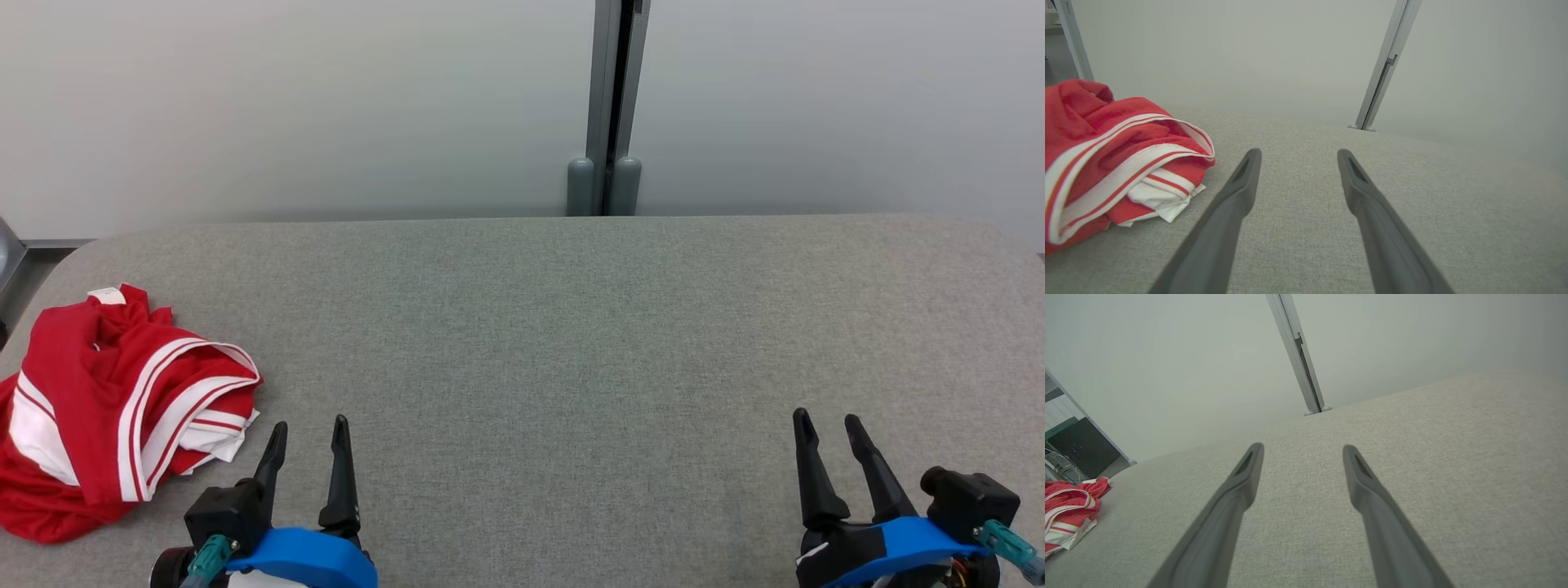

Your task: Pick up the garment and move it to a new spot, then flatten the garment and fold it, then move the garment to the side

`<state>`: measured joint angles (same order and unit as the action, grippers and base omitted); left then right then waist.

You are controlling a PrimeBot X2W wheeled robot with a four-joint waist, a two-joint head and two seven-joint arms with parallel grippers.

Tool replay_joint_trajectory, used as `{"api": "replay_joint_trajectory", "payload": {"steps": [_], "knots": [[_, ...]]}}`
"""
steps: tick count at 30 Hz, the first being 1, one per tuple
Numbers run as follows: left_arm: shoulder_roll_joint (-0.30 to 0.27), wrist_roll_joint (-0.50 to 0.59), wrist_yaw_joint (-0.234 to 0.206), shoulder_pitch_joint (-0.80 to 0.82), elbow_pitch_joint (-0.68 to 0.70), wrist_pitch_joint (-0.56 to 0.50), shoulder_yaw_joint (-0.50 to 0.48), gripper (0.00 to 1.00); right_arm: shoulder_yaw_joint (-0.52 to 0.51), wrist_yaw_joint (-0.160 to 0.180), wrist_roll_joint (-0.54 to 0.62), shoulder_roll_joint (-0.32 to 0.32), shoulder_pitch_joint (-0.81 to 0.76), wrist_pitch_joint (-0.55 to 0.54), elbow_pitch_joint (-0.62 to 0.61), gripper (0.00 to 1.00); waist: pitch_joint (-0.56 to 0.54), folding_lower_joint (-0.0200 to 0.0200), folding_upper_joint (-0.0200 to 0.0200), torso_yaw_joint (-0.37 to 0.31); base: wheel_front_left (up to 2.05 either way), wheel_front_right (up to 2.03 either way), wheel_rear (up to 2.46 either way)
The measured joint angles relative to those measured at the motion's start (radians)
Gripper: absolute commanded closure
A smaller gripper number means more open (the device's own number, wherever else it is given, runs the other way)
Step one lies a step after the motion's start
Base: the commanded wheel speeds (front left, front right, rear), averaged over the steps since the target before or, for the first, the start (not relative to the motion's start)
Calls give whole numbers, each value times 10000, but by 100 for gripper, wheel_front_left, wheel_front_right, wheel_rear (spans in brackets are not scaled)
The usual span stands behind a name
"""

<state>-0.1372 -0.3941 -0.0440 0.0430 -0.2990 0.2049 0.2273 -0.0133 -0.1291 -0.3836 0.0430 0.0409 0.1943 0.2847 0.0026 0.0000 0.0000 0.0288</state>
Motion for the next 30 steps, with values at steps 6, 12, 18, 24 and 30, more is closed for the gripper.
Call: {"api": "replay_joint_trajectory", "payload": {"steps": [6,12,18,24,30], "knots": [[-65,389,-94,2,-65,77,130,0,46,-2,426,6,-1,21,13,0,-25,0,0,23,0,0,0],[-77,593,-127,2,-82,96,178,0,84,-2,842,13,-2,71,48,0,-33,0,0,20,0,0,0],[-67,721,-232,0,-130,98,192,0,94,-2,1181,19,-3,182,104,0,-37,0,0,22,0,0,0],[-63,892,-351,-14,-167,127,215,0,104,-4,1559,25,-7,242,159,0,-84,0,0,65,0,0,0],[-69,1051,-395,-102,-198,73,316,0,173,-4,1931,31,-23,318,180,0,-139,0,0,127,0,0,0]]}}
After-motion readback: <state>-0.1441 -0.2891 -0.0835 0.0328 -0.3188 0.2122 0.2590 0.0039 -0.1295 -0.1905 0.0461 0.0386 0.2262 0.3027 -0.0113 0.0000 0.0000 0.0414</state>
